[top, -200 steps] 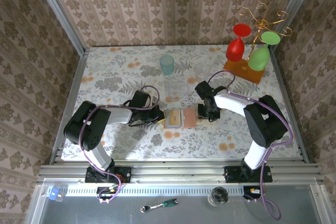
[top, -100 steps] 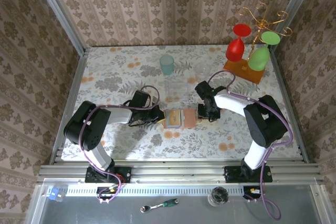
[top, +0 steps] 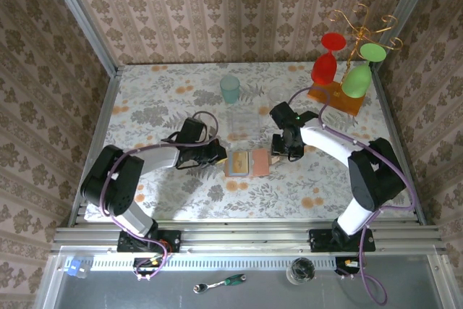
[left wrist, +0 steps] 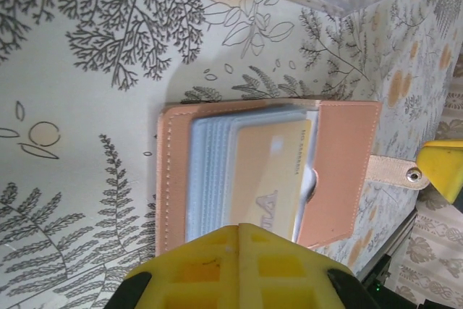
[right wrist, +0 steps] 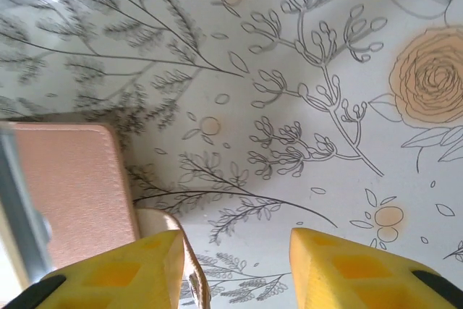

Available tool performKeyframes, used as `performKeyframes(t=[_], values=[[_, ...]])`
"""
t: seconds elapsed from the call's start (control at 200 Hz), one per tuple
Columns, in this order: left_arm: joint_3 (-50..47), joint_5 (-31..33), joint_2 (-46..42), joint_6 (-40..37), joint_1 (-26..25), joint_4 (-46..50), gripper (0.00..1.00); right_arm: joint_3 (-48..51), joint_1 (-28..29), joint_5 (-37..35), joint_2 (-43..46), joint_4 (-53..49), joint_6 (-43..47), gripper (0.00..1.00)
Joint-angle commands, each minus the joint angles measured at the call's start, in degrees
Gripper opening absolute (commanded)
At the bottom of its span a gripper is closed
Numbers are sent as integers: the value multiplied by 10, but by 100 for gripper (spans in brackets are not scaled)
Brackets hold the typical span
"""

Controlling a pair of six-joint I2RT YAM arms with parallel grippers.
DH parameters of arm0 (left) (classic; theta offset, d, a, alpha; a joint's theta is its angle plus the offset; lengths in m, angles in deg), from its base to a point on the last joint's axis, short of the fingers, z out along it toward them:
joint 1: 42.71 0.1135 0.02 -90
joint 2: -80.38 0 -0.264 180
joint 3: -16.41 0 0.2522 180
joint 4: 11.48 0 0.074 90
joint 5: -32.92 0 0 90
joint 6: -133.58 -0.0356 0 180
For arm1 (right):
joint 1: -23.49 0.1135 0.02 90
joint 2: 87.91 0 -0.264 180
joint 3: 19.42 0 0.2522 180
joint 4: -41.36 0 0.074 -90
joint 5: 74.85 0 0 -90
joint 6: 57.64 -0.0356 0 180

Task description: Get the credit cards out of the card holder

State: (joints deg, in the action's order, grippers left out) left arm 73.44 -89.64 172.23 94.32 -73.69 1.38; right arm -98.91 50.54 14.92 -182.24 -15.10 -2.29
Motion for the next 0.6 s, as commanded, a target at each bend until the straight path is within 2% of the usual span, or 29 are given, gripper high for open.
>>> performKeyframes(t=[0.0, 0.18, 0.375, 0.595], values=[[23, 1, -6, -14, -2, 27, 0, -25, 7, 25, 16, -28, -3, 44], [44, -8, 19, -17, -19, 21, 0, -39, 23, 73, 16, -2, -18, 43], [49, -27, 44, -12, -28, -3, 0, -32, 51, 160, -12, 78, -65, 39], [37, -33, 71, -16, -30, -14, 0, -17, 71, 197, -47, 154, -85, 37]])
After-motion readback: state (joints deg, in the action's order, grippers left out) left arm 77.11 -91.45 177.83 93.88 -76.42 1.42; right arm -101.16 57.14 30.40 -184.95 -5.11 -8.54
